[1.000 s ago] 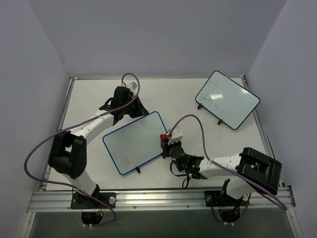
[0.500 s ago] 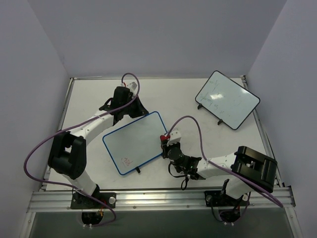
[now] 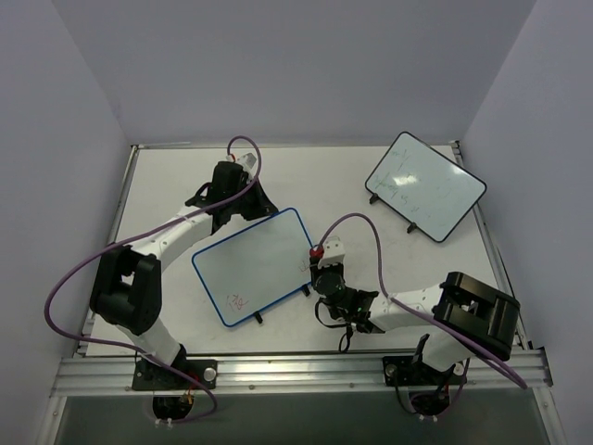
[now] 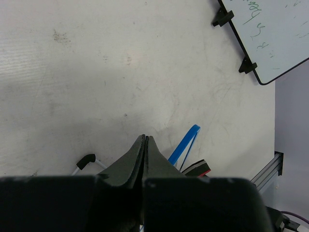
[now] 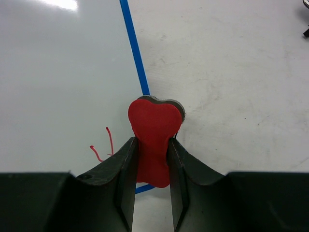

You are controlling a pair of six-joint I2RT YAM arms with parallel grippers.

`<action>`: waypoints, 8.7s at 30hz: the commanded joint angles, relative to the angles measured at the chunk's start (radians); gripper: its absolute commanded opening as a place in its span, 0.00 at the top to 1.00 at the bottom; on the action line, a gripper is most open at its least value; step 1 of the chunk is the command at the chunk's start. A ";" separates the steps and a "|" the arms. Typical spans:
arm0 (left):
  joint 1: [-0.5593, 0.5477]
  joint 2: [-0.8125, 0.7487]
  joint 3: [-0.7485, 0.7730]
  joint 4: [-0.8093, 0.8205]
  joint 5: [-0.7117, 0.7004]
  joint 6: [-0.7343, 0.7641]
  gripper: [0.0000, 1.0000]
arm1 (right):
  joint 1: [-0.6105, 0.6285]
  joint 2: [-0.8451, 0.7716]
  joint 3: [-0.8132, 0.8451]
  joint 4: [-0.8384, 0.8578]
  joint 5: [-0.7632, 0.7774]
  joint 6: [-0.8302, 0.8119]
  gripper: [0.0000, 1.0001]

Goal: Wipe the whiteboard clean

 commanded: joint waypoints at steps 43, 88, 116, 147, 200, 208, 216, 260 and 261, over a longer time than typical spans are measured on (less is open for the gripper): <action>-0.012 -0.039 0.003 0.028 0.023 0.012 0.98 | -0.060 0.023 0.093 -0.043 -0.004 0.040 1.00; -0.012 -0.033 0.003 0.036 0.027 0.009 0.98 | 0.027 0.064 0.094 -0.040 0.023 0.081 1.00; -0.012 -0.030 0.000 0.037 0.031 0.006 0.98 | -0.060 0.056 0.137 -0.058 0.013 0.041 1.00; -0.012 -0.037 -0.007 0.040 0.027 0.003 0.98 | 0.136 0.185 0.226 -0.063 0.043 0.081 1.00; 0.093 -0.129 0.104 -0.079 -0.077 -0.031 0.75 | 0.061 -0.027 0.103 -0.137 0.047 0.124 1.00; 0.314 -0.276 0.032 -0.197 -0.080 -0.029 0.55 | 0.075 -0.066 0.117 -0.181 0.033 0.118 1.00; 0.512 -0.334 -0.124 -0.316 -0.168 -0.023 0.61 | 0.122 -0.109 0.189 -0.253 0.008 0.093 1.00; 0.489 -0.416 -0.352 -0.208 0.030 -0.027 0.98 | 0.414 0.438 0.522 -0.008 0.033 -0.123 1.00; 0.489 -0.418 -0.347 -0.211 0.037 -0.027 0.98 | 0.415 0.441 0.527 -0.009 0.030 -0.124 1.00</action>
